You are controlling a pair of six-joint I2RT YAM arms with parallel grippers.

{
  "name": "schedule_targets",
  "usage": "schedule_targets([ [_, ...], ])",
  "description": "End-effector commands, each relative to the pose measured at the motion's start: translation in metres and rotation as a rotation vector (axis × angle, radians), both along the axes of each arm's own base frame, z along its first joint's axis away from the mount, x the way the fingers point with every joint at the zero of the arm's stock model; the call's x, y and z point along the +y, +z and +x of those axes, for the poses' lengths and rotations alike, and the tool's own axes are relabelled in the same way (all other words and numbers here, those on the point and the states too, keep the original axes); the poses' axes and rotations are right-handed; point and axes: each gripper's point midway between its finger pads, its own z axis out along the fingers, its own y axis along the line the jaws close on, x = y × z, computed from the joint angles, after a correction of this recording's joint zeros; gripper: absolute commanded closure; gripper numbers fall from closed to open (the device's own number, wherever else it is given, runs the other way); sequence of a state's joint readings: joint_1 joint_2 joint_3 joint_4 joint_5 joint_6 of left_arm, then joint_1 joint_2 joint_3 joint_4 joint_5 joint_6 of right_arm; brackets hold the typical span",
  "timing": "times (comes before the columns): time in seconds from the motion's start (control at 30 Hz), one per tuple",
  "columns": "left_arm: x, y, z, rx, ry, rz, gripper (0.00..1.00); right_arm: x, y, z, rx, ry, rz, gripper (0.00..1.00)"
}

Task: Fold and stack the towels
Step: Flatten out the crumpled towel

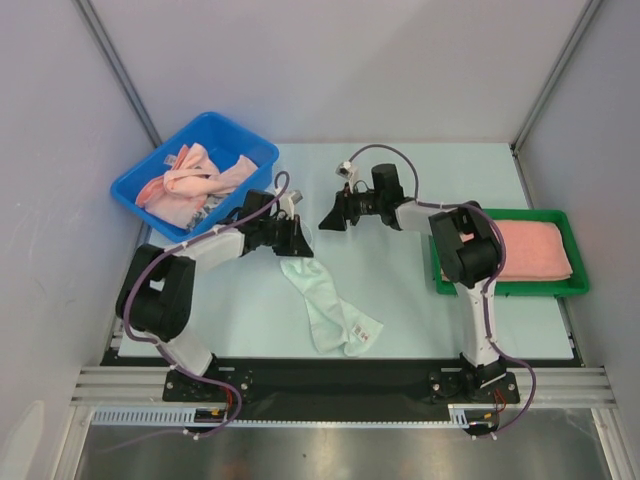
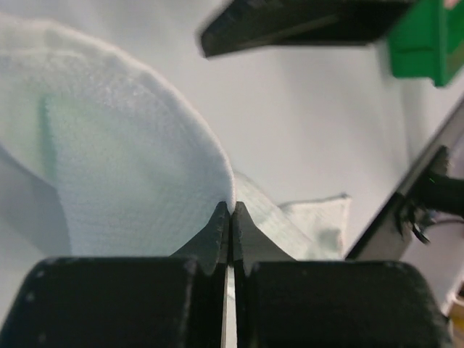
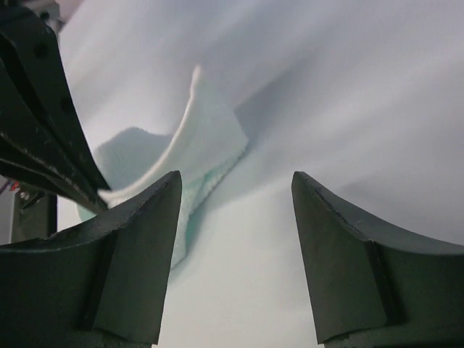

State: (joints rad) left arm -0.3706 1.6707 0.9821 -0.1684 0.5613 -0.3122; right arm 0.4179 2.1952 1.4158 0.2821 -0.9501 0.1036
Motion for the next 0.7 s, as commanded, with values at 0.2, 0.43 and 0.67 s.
schedule_targets([
  [0.2,-0.094,0.125,-0.07,-0.14,-0.524,-0.443,1.0,-0.06,0.075,0.02,-0.052,-0.143,0.192,0.34],
  [0.43,-0.086,0.098,-0.083,-0.097,-0.524,-0.355,1.0,-0.087,0.091,-0.018,-0.086,-0.14,0.13,0.28],
  [0.67,-0.001,-0.009,-0.006,0.12,-0.129,-0.048,1.0,-0.068,0.064,-0.013,0.032,-0.101,0.117,0.28],
])
